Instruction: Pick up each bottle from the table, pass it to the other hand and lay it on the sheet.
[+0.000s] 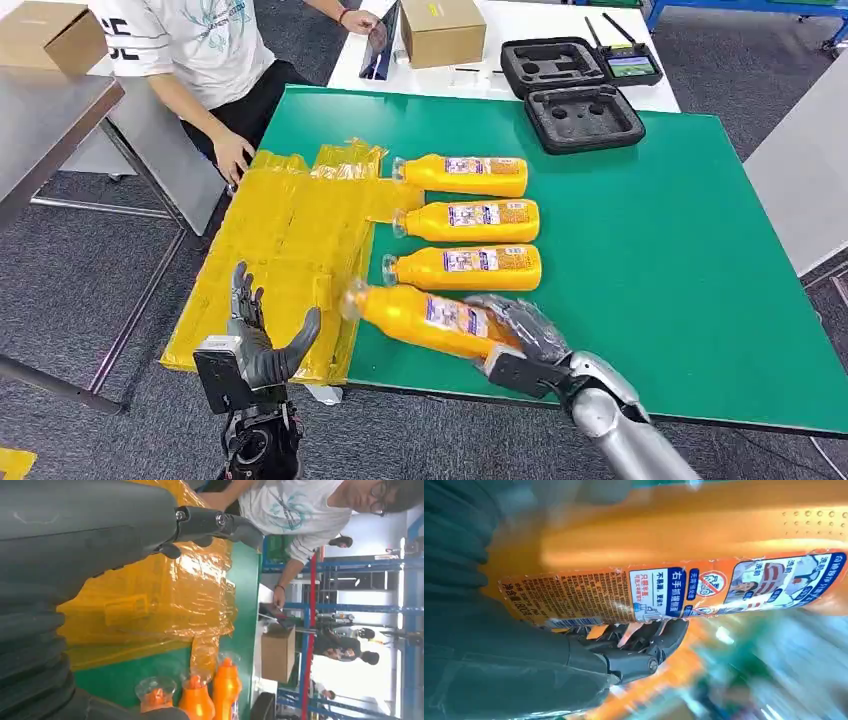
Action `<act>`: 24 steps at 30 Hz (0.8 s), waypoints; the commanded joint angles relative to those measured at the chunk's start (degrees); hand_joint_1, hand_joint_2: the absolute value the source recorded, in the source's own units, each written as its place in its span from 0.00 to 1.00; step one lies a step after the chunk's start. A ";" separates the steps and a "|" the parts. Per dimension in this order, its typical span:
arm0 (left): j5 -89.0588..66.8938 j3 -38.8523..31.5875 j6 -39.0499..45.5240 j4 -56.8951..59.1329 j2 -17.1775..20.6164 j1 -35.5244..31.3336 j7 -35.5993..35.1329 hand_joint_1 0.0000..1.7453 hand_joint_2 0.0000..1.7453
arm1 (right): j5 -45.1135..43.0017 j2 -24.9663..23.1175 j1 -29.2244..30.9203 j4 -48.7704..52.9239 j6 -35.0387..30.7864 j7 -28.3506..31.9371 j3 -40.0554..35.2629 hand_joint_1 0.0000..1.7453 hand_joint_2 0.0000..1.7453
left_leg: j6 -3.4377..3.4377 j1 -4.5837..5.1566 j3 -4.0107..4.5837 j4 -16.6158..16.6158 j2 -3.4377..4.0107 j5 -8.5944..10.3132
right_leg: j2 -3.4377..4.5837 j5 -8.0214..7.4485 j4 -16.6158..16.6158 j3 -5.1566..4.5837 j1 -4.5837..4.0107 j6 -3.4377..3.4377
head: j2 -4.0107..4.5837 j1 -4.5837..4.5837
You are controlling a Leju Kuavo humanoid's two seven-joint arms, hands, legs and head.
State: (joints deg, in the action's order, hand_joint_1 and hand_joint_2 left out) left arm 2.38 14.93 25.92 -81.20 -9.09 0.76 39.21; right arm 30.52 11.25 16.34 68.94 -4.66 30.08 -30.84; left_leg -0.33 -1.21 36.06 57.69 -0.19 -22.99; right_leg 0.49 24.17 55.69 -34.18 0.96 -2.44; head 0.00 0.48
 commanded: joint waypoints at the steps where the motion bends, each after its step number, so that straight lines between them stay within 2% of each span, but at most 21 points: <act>1: 0.87 0.00 -0.70 0.07 0.83 -0.75 -0.06 0.00 1.00 | -8.27 -10.22 -1.90 6.27 -6.30 5.49 7.01 1.00 1.00 | -0.01 0.00 -0.16 -0.03 0.05 -0.08 | 0.02 0.08 0.00 0.12 -0.02 0.10 | 0.00 0.00; 6: 2.74 0.69 -3.59 -2.56 1.18 0.60 -1.03 0.00 1.00 | -10.16 -11.45 -5.67 6.94 -7.54 6.81 8.05 1.00 1.00 | -0.04 -0.02 -0.30 -0.05 0.01 -0.14 | -0.05 0.16 -0.06 0.31 -0.04 0.11 | 0.00 -0.02; 7: 6.95 1.20 -9.12 -3.35 1.60 0.95 -2.73 0.00 1.00 | -11.10 -11.96 -5.75 5.97 -6.97 7.06 8.42 1.00 1.00 | -0.06 -0.01 -0.43 -0.04 0.01 -0.21 | -0.06 0.23 -0.06 0.44 -0.05 0.14 | 0.00 -0.02; 11: 9.49 3.80 -17.49 -5.06 2.56 1.47 -3.81 0.00 1.00 | -13.04 -13.49 -6.23 1.88 -5.01 8.20 8.98 1.00 1.00 | -0.02 0.03 -0.18 -0.06 0.01 -0.08 | -0.03 0.10 -0.04 0.20 0.02 0.09 | 0.00 -0.02; 18: 9.44 3.87 -17.52 -5.17 2.33 1.31 -3.92 0.00 1.00 | -13.17 -13.70 -6.03 1.12 -5.04 8.62 8.87 1.00 1.00 | -0.03 0.02 -0.25 -0.06 0.01 -0.11 | -0.03 0.12 -0.06 0.26 -0.01 0.12 | 0.00 -0.02; 20: 12.12 5.98 -24.02 -4.64 3.54 0.30 -5.72 0.00 1.00 | -15.03 -14.55 -5.77 -0.98 -2.36 8.65 8.96 1.00 1.00 | -0.03 0.03 -0.24 -0.07 -0.02 -0.10 | -0.06 0.13 -0.05 0.26 0.00 0.11 | 0.00 -0.02; 24: 10.40 9.52 -27.20 -1.99 3.76 -3.06 -6.35 0.00 1.00 | -15.17 -18.21 -5.23 -7.10 1.37 9.92 6.91 1.00 1.00 | -0.03 -0.01 -0.31 -0.09 -0.03 -0.10 | -0.08 0.12 -0.10 0.34 -0.04 0.12 | 0.00 -0.04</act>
State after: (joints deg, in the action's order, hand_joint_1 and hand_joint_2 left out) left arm 13.38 18.47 3.29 -87.12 -8.07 2.53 34.16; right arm 15.65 -2.03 9.03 72.93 -7.05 38.82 -23.21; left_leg -0.32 -1.22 36.09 57.69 -0.22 -22.99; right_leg 0.47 24.19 55.69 -34.19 0.96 -2.42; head 0.00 0.44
